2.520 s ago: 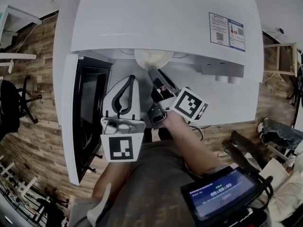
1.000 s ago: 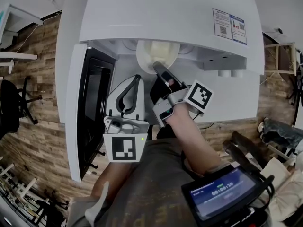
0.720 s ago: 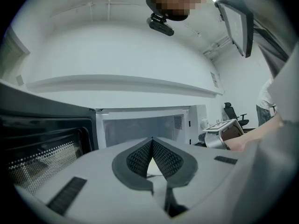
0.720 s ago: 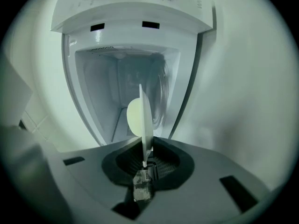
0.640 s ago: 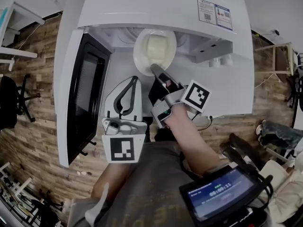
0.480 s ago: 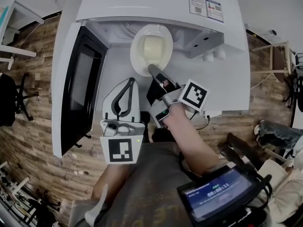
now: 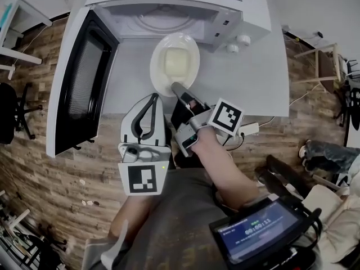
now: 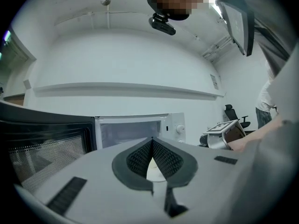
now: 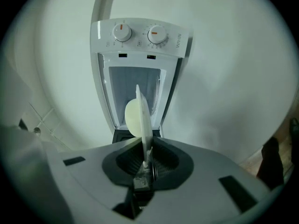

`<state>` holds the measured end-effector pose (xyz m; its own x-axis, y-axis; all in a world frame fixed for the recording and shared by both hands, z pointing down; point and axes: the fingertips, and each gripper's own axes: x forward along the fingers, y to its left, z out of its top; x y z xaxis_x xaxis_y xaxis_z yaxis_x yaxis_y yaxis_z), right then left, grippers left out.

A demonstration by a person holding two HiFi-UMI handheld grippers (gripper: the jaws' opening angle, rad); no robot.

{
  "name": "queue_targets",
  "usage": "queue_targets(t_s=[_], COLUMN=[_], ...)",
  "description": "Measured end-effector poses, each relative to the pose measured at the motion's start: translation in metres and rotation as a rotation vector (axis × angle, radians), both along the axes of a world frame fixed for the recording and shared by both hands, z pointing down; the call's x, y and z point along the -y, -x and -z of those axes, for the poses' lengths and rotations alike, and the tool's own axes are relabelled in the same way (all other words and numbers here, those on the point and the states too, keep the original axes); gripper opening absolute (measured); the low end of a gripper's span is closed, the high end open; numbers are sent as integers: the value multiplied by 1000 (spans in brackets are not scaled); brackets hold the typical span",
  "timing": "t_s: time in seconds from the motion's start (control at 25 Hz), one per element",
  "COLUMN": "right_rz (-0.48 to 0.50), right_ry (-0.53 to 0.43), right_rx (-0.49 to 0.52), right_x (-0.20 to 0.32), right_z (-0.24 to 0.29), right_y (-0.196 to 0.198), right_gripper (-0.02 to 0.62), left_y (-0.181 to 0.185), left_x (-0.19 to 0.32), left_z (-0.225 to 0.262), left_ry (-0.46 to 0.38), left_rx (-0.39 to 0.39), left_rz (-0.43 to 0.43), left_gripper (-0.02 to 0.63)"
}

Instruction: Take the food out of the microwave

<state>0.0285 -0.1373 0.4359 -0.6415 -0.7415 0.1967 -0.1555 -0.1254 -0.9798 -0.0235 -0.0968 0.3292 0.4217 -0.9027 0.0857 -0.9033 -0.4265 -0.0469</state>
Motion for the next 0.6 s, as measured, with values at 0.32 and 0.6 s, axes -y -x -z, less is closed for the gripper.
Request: queue_targets(t_s=[0.32, 0.6], right_rz=[-35, -129], right_ry=[24, 42], right_rx=[1, -10], right_x=[-29, -49], right_z=[-15, -28], right_y=[-28, -72], right_gripper=[49, 49], left_y=[-29, -70], left_x=[-17, -29], left_z=[-8, -16], left_ry=[5, 8], left_rx=[8, 11], left_rz=[-46, -143], left_gripper=[6, 6])
